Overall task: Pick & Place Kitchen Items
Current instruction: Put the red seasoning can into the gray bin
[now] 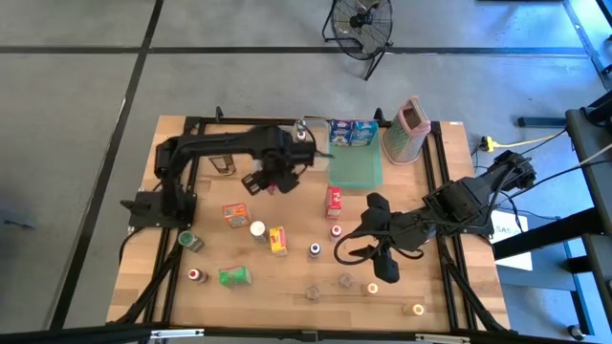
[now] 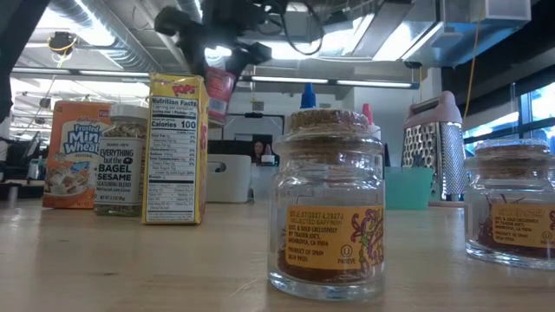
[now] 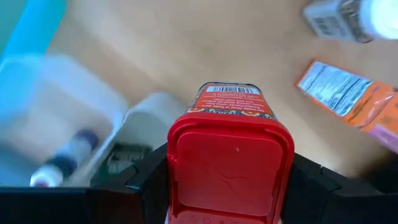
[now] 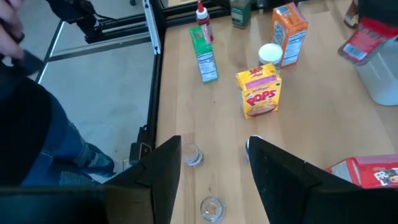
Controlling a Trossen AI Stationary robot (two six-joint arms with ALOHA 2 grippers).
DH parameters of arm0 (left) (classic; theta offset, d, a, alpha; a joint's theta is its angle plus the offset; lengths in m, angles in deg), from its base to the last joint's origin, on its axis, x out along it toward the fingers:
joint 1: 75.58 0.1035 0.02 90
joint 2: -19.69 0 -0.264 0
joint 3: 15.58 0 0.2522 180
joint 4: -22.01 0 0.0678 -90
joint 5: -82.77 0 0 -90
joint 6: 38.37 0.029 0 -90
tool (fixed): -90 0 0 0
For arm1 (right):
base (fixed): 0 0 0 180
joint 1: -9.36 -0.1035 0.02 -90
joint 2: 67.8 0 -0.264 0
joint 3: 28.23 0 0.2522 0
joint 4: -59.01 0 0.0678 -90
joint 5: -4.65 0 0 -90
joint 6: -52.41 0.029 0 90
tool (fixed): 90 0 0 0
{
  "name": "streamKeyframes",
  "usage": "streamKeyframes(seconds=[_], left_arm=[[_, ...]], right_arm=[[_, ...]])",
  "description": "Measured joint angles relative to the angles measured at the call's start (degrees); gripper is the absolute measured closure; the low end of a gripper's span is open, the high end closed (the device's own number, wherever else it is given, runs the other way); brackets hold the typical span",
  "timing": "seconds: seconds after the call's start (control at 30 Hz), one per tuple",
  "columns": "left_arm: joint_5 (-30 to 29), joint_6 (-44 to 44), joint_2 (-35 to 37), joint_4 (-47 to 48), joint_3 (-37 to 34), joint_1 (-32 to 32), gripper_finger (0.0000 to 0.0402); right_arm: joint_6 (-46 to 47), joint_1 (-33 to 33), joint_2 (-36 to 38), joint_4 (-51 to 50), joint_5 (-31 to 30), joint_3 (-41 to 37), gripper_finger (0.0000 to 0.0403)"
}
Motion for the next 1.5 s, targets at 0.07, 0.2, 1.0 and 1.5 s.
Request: streamKeyframes(seconds=[0.07, 0.2, 1.0, 1.5], left_arm=[[-0.01, -0.91, 1.28, 0.4, 0.0, 1.98, 0.0181], [0.02, -5.65, 3.41, 0.6, 0.0, 7.08, 0.0181], [9.74, -21.83, -0.46, -3.64, -0.02, 21.54, 0.018], [9.24, -24.11, -7.38, -1.26, -0.07, 24.04, 0.018]], right_arm=[[-0.05, 0.0, 0.0, -0.01, -0.71, 0.0, 0.0213], [-1.04, 0.0, 0.0, 0.01, -0.92, 0.0, 0.0213], [-18.12, 7.7, 0.0, -7.53, 4.71, 0.0, 0.0212], [-19.39, 8.96, 0.17, -10.1, 7.87, 0.0, 0.0212]])
